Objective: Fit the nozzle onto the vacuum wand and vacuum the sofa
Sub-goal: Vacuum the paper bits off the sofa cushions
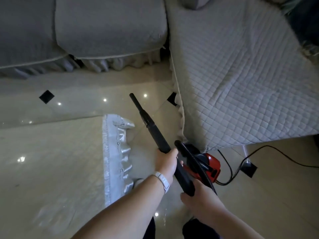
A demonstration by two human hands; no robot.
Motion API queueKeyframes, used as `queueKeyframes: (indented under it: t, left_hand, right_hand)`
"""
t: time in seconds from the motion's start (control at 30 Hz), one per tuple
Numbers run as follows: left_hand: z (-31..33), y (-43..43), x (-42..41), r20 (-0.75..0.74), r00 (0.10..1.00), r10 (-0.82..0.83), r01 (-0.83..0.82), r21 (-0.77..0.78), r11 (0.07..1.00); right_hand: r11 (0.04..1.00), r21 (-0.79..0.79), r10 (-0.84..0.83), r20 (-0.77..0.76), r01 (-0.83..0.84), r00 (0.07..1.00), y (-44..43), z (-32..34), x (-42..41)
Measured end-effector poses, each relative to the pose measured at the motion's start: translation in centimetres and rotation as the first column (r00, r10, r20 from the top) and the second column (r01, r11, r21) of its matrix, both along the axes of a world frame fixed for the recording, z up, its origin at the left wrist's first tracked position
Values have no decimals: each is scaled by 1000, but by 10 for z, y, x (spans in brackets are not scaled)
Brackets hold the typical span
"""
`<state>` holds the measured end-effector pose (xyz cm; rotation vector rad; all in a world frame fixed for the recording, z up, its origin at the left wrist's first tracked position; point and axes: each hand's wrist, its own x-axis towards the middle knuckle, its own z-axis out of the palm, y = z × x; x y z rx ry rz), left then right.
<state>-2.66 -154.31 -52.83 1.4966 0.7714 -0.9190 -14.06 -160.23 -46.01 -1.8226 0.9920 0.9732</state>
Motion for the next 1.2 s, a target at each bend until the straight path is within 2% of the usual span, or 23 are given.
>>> queueKeyframes:
  t: [0.27, 0.63, 0.93, 1.2]
  left_hand:
    - [-125, -15, 30, 12, 1000, 22, -23, 88, 996]
    - [-260, -2, 34, -85, 995, -56, 67, 131, 989]
    - [-325, -2, 36, -54, 991, -119, 126, 145, 981]
    - [-358, -11, 22, 49, 989, -140, 120, 283, 951]
  right_hand:
    - [999, 12, 32, -18, -32, 999, -14, -124, 37]
    - [998, 36, 54, -90, -51, 994, -5, -255, 47]
    - [999, 47, -15, -56, 18, 998, -2, -323, 48]
    - [998, 46, -31, -36, 32, 999, -11, -353, 39]
